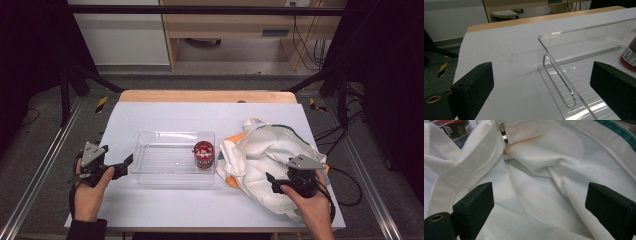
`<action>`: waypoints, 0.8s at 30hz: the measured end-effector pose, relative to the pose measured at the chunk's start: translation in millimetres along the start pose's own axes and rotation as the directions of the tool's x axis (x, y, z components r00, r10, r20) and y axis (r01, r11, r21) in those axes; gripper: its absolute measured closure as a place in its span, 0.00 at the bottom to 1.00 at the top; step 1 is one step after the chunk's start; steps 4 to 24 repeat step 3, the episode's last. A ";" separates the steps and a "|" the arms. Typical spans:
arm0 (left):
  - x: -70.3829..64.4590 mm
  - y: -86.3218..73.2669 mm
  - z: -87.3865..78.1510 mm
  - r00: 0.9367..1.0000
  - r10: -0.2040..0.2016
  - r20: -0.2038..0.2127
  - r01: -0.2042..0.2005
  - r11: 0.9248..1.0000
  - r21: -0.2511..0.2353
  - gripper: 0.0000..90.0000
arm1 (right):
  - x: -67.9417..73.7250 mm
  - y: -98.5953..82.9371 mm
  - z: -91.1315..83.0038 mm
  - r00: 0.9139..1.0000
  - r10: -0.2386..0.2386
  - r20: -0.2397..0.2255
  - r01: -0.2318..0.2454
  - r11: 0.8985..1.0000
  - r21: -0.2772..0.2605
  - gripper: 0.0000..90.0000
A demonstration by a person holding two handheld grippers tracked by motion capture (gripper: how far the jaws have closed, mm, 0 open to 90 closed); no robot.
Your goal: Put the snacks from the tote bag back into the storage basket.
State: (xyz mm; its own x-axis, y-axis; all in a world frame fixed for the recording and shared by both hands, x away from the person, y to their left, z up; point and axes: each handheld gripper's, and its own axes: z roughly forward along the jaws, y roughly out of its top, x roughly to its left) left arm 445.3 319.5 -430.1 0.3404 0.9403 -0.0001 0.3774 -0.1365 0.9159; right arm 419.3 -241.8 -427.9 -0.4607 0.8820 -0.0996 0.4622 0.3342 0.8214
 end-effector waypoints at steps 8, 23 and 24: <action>1.6 -7.4 -2.2 0.999 -0.041 -0.007 0.041 0.999 -0.010 0.06 | 6.1 -3.6 -3.1 1.000 0.007 0.009 -0.007 1.000 -0.023 0.09; 1.6 -7.4 -2.2 0.999 -0.041 -0.007 0.041 0.999 -0.010 0.06 | 6.1 -3.6 -3.1 1.000 0.007 0.009 -0.007 1.000 -0.023 0.09; 1.6 -7.4 -2.2 0.999 -0.041 -0.007 0.041 0.999 -0.010 0.06 | 6.1 -3.6 -3.1 1.000 0.007 0.009 -0.007 1.000 -0.023 0.09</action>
